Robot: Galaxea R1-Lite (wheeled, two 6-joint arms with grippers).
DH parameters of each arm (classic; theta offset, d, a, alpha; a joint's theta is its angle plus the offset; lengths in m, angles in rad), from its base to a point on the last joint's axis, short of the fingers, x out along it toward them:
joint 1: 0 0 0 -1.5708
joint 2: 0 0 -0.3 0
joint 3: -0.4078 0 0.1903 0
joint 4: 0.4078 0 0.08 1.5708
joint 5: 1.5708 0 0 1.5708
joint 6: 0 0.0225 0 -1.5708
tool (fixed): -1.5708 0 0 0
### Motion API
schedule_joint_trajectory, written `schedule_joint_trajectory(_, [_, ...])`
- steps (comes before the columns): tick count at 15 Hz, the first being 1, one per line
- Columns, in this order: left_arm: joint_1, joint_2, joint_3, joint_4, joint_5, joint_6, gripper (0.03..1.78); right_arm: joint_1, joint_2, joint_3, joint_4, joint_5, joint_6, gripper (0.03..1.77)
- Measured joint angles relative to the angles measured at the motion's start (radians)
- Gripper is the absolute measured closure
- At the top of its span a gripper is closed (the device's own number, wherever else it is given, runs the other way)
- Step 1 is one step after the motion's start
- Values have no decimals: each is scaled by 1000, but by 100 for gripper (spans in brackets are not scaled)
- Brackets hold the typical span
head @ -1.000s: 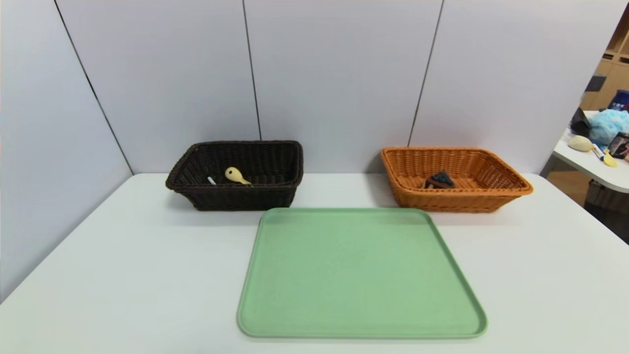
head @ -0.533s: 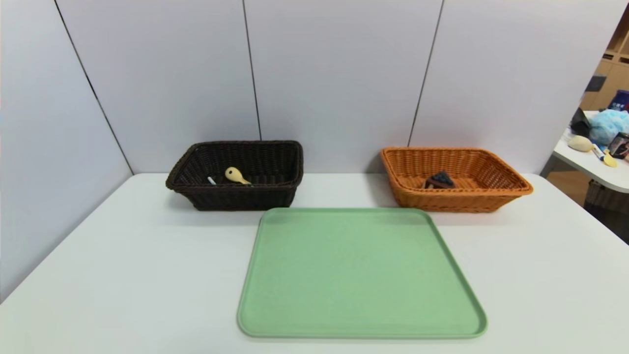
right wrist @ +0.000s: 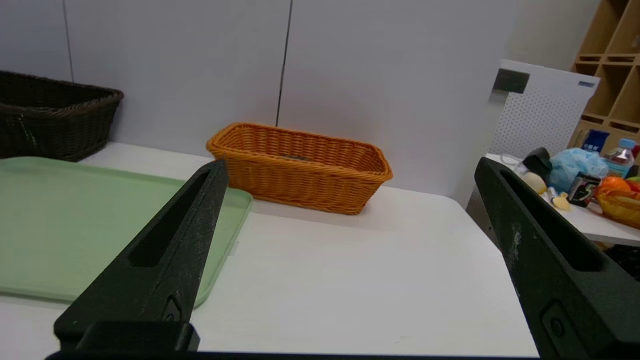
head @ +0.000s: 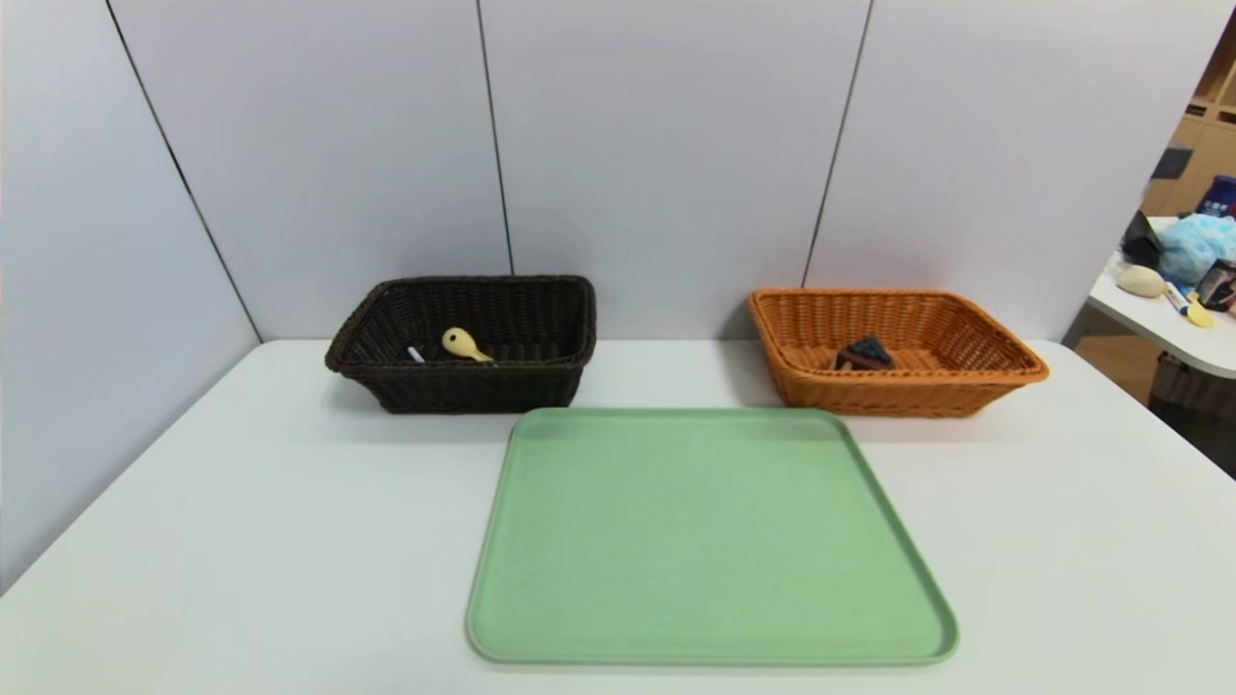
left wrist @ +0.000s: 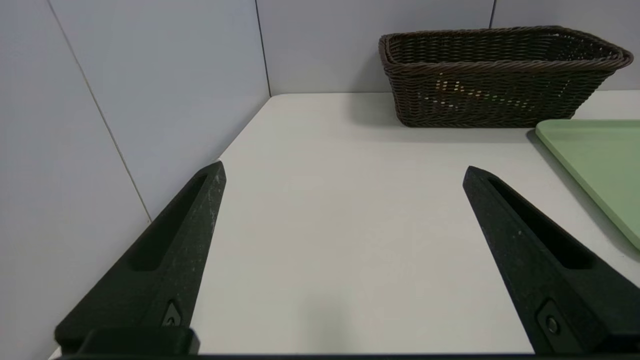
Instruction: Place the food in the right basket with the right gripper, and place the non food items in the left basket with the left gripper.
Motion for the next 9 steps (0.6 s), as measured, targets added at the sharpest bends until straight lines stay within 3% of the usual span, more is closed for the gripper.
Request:
schedule_joint_trajectory(2, [0, 0, 1, 23, -8, 0, 12, 0, 0, 19, 41, 4, 3, 10])
schedule_joint_trajectory(6, [0, 0, 2, 129, -126, -28, 12, 0, 0, 25, 268, 13, 11, 10])
schedule_joint_trajectory(9, [0, 0, 2, 194, -133, -39, 12, 0, 0, 25, 317, 24, 59, 10])
